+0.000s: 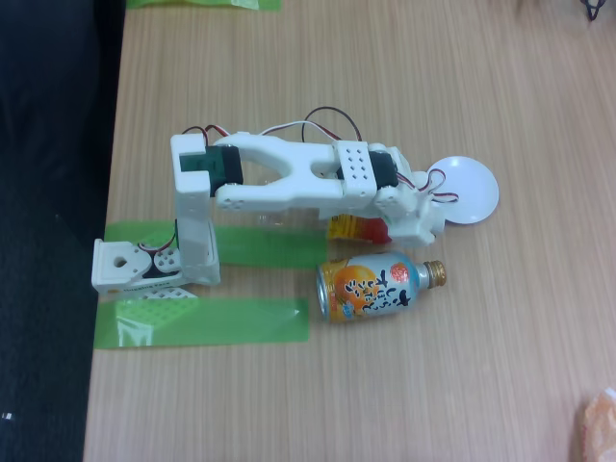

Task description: Pick up the plastic bottle and stand it up on the white place

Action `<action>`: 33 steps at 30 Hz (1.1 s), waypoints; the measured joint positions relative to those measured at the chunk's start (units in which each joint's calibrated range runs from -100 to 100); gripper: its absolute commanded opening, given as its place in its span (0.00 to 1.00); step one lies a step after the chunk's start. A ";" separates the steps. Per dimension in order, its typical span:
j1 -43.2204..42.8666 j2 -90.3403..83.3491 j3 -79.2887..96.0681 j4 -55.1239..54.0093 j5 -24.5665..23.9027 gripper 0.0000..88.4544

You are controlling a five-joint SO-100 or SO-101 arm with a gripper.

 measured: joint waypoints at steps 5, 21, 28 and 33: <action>0.52 0.00 0.00 0.00 0.00 0.37; 0.52 2.61 -0.81 0.00 0.00 0.37; -0.07 4.80 -4.25 0.00 0.00 0.37; -0.30 5.22 -5.06 0.00 0.05 0.37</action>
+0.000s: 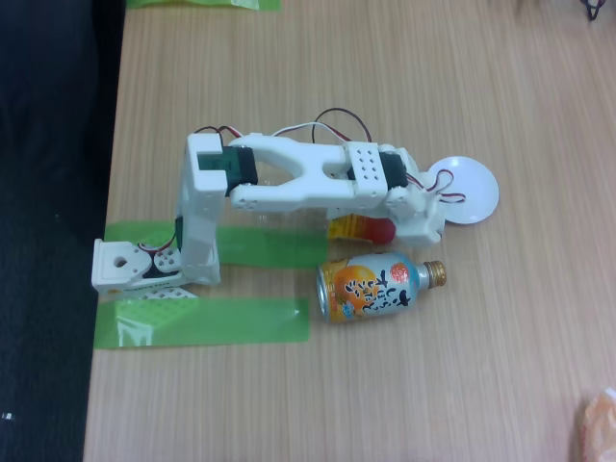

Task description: Pick up the plastic bottle and stand it up on the white place

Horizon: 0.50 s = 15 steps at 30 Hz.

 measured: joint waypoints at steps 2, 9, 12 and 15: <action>0.07 0.08 -0.09 0.00 -0.05 0.37; 0.22 0.17 -0.09 0.00 -0.05 0.19; 0.22 0.17 -0.09 0.00 -0.05 0.15; 0.22 0.17 -0.09 0.00 -0.05 0.13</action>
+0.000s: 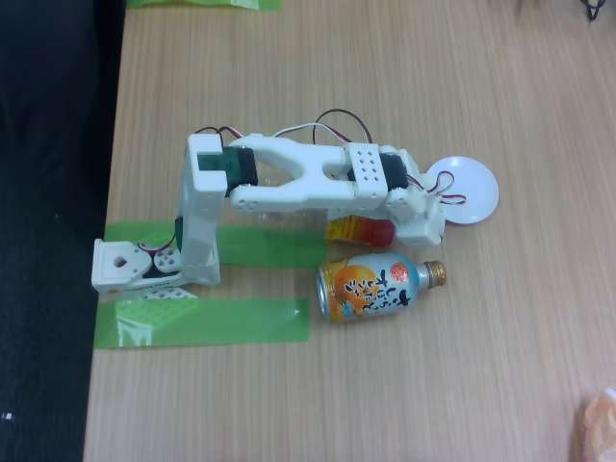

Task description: Pick up the plastic bottle and stand it up on the white place

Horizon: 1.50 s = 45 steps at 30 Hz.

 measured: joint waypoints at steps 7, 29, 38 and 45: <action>0.00 0.00 0.00 0.00 0.00 0.12; -0.45 -11.53 0.00 5.52 0.00 0.12; -0.60 -19.70 0.00 9.94 -0.05 0.12; -0.52 -29.29 0.00 14.36 -0.05 0.12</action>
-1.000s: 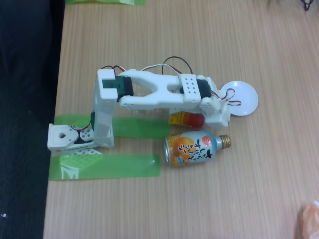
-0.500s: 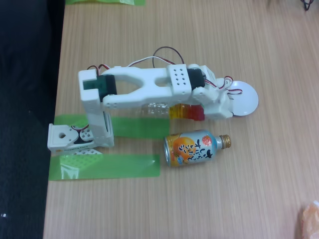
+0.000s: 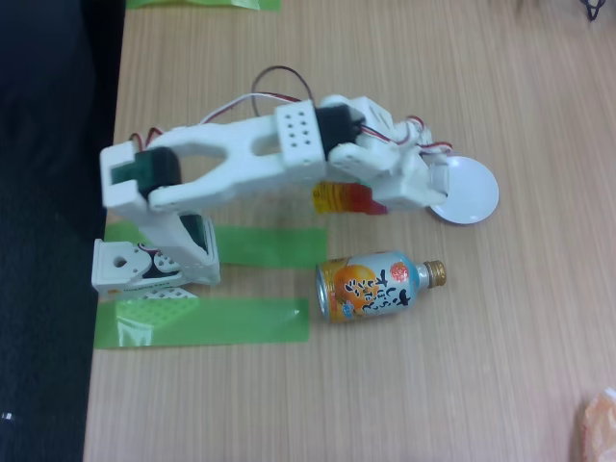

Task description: Pick up the plastic bottle and stand it up on the white place

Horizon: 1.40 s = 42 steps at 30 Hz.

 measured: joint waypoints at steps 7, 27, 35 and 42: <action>-2.02 -11.62 9.13 -8.07 0.00 0.12; -4.33 -24.83 39.22 -59.81 0.05 0.12; -4.18 -14.90 33.44 -70.69 0.05 0.12; -4.18 -6.90 30.46 -80.63 2.00 0.12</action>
